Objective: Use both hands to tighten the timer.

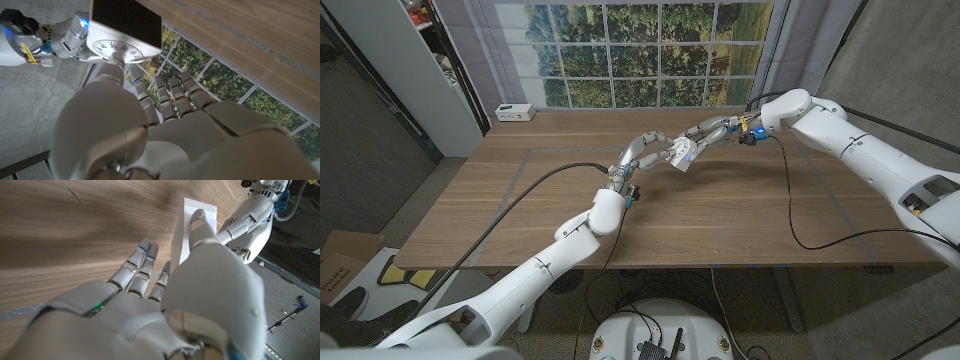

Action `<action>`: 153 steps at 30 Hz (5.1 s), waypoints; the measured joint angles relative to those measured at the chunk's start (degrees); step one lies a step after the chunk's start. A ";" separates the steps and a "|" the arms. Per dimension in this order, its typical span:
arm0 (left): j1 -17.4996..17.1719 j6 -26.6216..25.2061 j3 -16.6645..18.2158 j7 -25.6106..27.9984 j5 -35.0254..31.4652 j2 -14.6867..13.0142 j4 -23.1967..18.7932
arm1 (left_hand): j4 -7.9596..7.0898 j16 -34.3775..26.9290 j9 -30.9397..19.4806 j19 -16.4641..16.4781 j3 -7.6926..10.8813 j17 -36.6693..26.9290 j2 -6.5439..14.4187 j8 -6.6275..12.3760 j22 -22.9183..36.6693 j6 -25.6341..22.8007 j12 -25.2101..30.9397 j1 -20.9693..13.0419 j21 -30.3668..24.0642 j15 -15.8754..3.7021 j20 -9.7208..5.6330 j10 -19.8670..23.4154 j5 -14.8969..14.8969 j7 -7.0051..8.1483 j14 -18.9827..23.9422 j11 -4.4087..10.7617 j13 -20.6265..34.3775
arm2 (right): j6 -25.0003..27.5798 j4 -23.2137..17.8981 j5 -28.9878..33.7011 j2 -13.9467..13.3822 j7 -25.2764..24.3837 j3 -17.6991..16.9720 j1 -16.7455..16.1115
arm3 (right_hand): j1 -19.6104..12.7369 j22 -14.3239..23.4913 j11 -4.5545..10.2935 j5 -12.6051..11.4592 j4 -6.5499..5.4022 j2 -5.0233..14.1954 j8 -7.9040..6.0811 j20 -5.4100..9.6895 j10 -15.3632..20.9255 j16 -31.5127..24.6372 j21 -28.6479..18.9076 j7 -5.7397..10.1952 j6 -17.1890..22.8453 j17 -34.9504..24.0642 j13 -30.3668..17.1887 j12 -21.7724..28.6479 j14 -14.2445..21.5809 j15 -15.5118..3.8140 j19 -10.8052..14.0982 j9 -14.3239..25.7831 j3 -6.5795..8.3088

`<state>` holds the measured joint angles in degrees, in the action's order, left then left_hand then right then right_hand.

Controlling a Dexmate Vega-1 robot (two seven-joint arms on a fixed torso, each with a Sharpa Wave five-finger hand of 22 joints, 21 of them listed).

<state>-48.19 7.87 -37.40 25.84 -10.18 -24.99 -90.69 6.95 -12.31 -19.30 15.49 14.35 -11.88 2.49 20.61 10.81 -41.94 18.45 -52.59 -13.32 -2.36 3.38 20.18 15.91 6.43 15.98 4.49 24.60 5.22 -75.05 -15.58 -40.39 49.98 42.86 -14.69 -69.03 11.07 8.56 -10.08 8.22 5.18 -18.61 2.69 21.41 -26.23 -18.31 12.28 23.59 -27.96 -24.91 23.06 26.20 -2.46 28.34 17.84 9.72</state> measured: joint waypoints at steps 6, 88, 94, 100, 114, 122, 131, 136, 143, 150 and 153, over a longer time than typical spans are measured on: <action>0.30 -0.04 -0.03 -0.06 0.37 0.26 0.14 | -0.38 0.00 0.00 0.00 -0.38 0.00 0.24 0.00 0.00 0.00 0.00 0.24 0.00 0.00 0.00 0.00 0.00 0.00 0.00 0.00 0.26 | -1.22 0.79 -0.90 0.16 0.35 -0.29 -0.24 | 0.00 0.00 0.00 -0.12 0.01 0.00 0.26 0.00 0.00 0.00 0.00 0.00 0.00 -0.08 0.00 -0.18 -0.30 -0.30 0.00 0.00 -0.01; 19.49 2.45 -8.17 -37.52 -8.75 -11.69 -5.16 | 0.78 1.11 1.36 -2.09 5.44 -0.21 7.32 1.11 0.80 -7.69 -2.58 -7.64 0.00 0.22 1.01 -4.41 -3.58 2.93 -7.21 3.42 0.37 | -15.94 16.35 0.28 3.23 11.54 1.48 4.23 | -0.74 -0.16 0.14 -0.32 0.21 0.75 0.48 -0.13 1.41 2.72 0.40 0.25 2.09 0.63 0.00 -2.06 -2.80 -0.15 -2.14 0.03 -0.38; 24.25 8.22 -9.34 -44.18 -11.39 -13.31 -4.38 | 0.81 1.11 -0.02 -2.30 5.08 -0.09 6.96 2.35 0.80 -11.92 -2.77 -8.14 0.00 0.31 0.79 -3.76 -2.82 4.96 -7.30 4.17 0.15 | -16.62 15.75 0.72 2.71 11.70 1.53 4.24 | -0.74 -0.16 0.38 -0.06 -0.13 0.74 0.54 -0.09 1.60 2.94 0.40 0.26 2.50 0.90 0.00 -2.41 -2.80 -0.15 -2.18 0.37 -0.71; 27.42 13.95 -9.81 -48.82 -13.85 -14.00 -3.58 | 0.66 1.11 0.95 -2.39 4.60 -0.09 6.06 2.01 0.80 -12.47 -2.50 -8.09 0.00 0.31 0.70 -2.98 -2.33 5.51 -7.30 5.07 -0.07 | -16.64 14.78 1.02 2.03 11.72 1.54 3.82 | -0.73 -0.16 0.40 -0.05 -0.13 0.74 0.88 -0.01 1.63 3.38 0.39 -0.04 2.20 1.15 0.00 -2.67 -3.26 0.02 -2.65 0.45 -0.72; 27.28 17.67 -6.05 -49.07 -16.62 -14.52 -4.93 | -1.74 0.22 1.76 -1.83 1.90 -0.14 5.56 -3.80 0.79 -2.32 -2.31 -6.12 -0.47 0.25 0.22 -2.76 -1.27 5.60 -5.52 1.44 0.10 | -15.35 12.86 1.01 0.74 10.73 0.78 2.66 | -0.65 -0.15 0.40 -0.11 -0.13 0.66 1.19 -0.02 1.58 3.82 0.39 -0.13 2.08 1.64 0.00 -3.11 -3.39 -0.12 -2.65 0.45 -0.71; 22.30 11.17 -1.40 -45.66 -12.05 -14.27 -8.41 | -3.23 0.00 1.76 -1.33 -0.06 -0.09 3.84 -4.85 0.79 -0.91 -2.31 -3.81 -0.68 0.11 0.71 -2.89 -1.28 4.82 -4.60 0.42 0.10 | -15.50 13.02 0.87 0.49 9.85 0.31 2.22 | -0.38 -0.15 0.40 -0.11 -0.12 0.45 1.33 -0.02 1.63 3.82 0.39 -0.13 2.06 1.67 0.00 -3.04 -3.39 -0.12 -2.65 0.18 -0.71; 15.59 2.67 3.31 -41.66 -1.51 -13.40 -11.85 | -3.87 0.00 1.76 -1.11 -1.48 -0.09 3.09 -5.35 0.78 0.33 -2.31 -2.57 -0.68 0.06 0.94 -2.79 -1.05 4.19 -3.74 -0.30 0.10 | -16.87 13.55 0.83 0.14 8.04 -0.29 1.39 | -0.18 -0.15 0.40 -0.11 -0.12 0.27 1.43 -0.02 1.64 3.82 0.39 -0.12 1.88 1.94 0.00 -3.04 -3.38 -0.11 -2.65 0.09 -0.71; 10.78 -1.51 5.86 -37.52 5.30 -12.84 -13.89 | -4.49 -0.22 1.75 -0.92 -2.11 -0.22 3.17 -6.00 0.78 1.24 -2.31 -1.62 -0.90 0.00 1.13 -2.26 -1.05 3.89 -3.27 -0.39 0.26 | -17.27 11.68 1.72 -1.11 5.24 -0.96 -0.02 | -0.08 -0.40 0.41 -0.09 -0.12 0.18 1.55 -0.02 1.63 3.82 0.39 -0.12 1.87 1.96 0.00 -3.05 -3.57 -0.30 -2.65 0.11 -0.71; 5.59 -4.86 8.34 -31.85 11.69 -12.31 -15.75 | -5.29 -0.22 1.75 -0.78 -2.91 -0.26 3.91 -6.42 0.78 2.00 -2.11 -0.29 -0.90 0.21 1.60 -1.95 -1.05 3.13 -2.86 -0.69 0.26 | -17.92 7.75 3.57 -3.30 0.85 -1.96 -2.47 | 0.25 -0.42 0.12 -0.05 -0.11 -0.12 1.64 -0.02 1.92 4.26 0.39 -0.13 1.86 2.20 0.00 -3.11 -3.57 -0.30 -2.65 0.13 -0.70; 0.96 -7.36 10.45 -27.56 18.51 -12.05 -16.61 | -5.47 -0.22 1.75 -0.83 -3.09 -0.25 4.38 -7.42 0.78 3.97 -2.11 0.18 -0.90 0.21 2.27 -1.95 -0.83 1.90 -2.87 -0.69 0.25 | -18.69 3.84 5.90 -5.34 -3.69 -2.89 -4.94 | 0.53 -0.42 0.12 -0.02 -0.11 -0.27 1.77 -0.02 1.92 4.26 0.39 -0.43 2.02 2.21 0.00 -3.19 -3.57 -0.30 -2.65 0.13 -0.70; -0.35 -7.80 10.93 -25.77 20.43 -12.16 -16.89 | -6.10 -0.22 2.02 -0.98 -3.72 -0.25 3.66 -8.44 0.78 6.21 -2.11 1.36 -0.90 0.20 2.42 -2.13 -1.33 1.63 -2.89 -0.84 0.25 | -19.08 1.70 7.44 -6.33 -6.04 -3.28 -6.26 | 0.53 -0.41 0.11 0.00 -0.11 -0.27 1.83 -0.02 1.92 4.26 0.39 -0.46 2.00 2.47 0.00 -3.32 -3.57 -0.31 -2.65 0.13 -0.70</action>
<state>-48.54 0.07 -26.47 0.07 10.26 -37.15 -107.58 0.85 -12.53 -17.27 14.51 10.64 -12.13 6.15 12.16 11.59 -35.73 16.35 -51.23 -14.22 -2.16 5.80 18.05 14.58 8.06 13.10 3.64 24.85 -13.87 -73.35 -8.14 -46.72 43.94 39.58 -20.95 -68.49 10.66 8.67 -10.07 8.11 4.91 -16.78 2.67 23.33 -21.97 -17.91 11.82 25.59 -25.49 -24.92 19.74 22.63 -2.76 25.69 17.97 9.02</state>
